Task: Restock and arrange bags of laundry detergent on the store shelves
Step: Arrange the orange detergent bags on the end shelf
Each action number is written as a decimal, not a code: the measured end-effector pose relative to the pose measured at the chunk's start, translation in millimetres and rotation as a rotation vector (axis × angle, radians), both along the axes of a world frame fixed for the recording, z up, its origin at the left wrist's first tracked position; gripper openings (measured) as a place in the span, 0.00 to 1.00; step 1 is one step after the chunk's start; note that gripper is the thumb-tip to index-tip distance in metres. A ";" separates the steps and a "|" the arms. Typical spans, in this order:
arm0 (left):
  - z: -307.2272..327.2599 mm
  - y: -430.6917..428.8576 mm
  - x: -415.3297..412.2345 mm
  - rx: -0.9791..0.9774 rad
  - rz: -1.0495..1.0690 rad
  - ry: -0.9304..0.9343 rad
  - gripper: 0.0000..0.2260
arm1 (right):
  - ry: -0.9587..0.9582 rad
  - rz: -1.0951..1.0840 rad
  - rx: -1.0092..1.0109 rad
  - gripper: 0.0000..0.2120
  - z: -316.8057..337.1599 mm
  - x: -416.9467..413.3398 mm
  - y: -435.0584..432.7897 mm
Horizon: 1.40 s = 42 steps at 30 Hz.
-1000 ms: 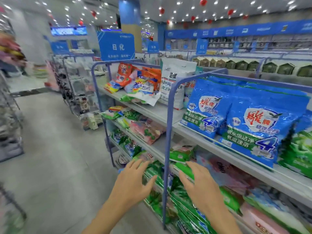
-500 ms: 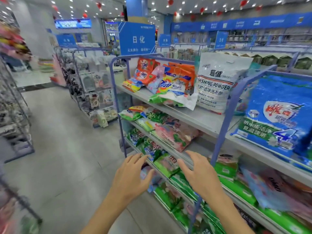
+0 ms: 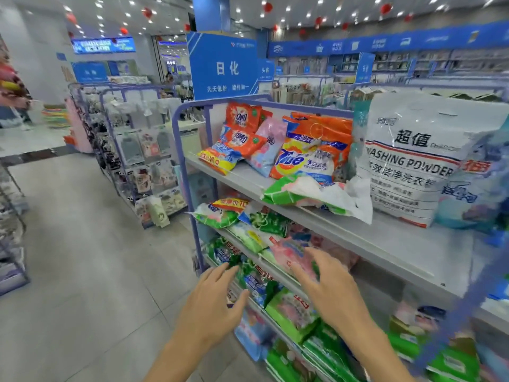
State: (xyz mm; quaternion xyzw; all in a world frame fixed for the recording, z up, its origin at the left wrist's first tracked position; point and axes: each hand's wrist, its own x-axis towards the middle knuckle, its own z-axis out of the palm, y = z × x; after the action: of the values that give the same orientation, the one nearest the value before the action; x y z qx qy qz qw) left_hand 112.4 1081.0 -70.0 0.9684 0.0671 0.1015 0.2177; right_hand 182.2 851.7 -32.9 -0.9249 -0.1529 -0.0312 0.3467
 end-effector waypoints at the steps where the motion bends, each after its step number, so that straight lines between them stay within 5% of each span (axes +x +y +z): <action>1: 3.6 10.4 14.8 0.001 0.002 -0.005 0.29 | -0.006 0.011 0.012 0.26 2.4 15.7 11.7; 14: 39.7 157.3 203.4 -0.002 -0.005 -0.152 0.26 | -0.103 0.023 0.067 0.28 37.4 178.8 172.0; 32: 62.6 335.8 493.9 -0.054 -0.306 -0.211 0.25 | -0.017 -0.302 0.103 0.21 32.5 387.5 340.0; 38: 53.3 344.4 570.8 -0.187 -0.251 -0.012 0.27 | 0.220 -0.426 0.093 0.27 27.3 427.9 360.3; 42: 57.5 348.9 610.4 -0.397 -0.247 0.175 0.38 | 0.371 -0.474 0.503 0.25 33.4 441.5 375.4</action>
State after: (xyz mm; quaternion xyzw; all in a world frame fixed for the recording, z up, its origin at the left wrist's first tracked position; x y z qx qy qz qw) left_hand 722.8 1429.9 -12.5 0.9126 -0.0147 -0.0252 0.4079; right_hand 623.8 1227.1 0.5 -0.8107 0.1427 0.0207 0.5674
